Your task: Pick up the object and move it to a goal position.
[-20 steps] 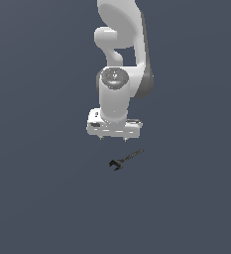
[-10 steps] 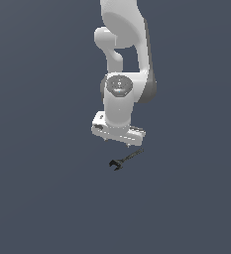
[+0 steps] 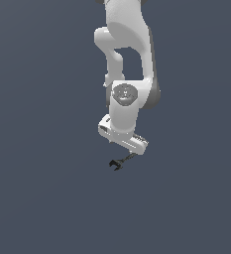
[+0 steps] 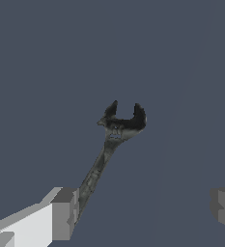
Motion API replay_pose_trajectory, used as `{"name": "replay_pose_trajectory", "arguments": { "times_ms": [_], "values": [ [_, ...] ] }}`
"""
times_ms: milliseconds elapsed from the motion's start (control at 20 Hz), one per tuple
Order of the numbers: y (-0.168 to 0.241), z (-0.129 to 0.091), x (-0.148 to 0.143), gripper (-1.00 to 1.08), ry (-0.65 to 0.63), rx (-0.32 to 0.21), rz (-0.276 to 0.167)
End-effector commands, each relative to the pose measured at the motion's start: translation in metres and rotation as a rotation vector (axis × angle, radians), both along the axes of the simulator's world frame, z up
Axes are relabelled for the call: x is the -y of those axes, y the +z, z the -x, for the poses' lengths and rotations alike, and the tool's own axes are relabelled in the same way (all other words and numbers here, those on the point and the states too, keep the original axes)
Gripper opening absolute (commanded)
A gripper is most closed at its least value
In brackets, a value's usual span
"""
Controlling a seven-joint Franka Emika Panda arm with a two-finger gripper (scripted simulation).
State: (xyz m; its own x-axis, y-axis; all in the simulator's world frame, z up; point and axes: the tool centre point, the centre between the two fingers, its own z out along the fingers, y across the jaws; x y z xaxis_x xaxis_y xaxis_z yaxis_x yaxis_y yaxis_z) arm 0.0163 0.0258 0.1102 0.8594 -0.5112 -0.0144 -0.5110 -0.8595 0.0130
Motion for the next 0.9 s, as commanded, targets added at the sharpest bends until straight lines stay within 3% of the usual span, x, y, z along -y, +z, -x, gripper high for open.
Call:
{"name": "replay_pose_trajectory", "arguments": {
  "times_ms": [0,850],
  "values": [
    [-0.006,-0.002,-0.005,1.0,-0.066,0.002,0.0],
    [-0.041,-0.011,-0.033,1.0,-0.477,0.015,0.001]
  ]
}}
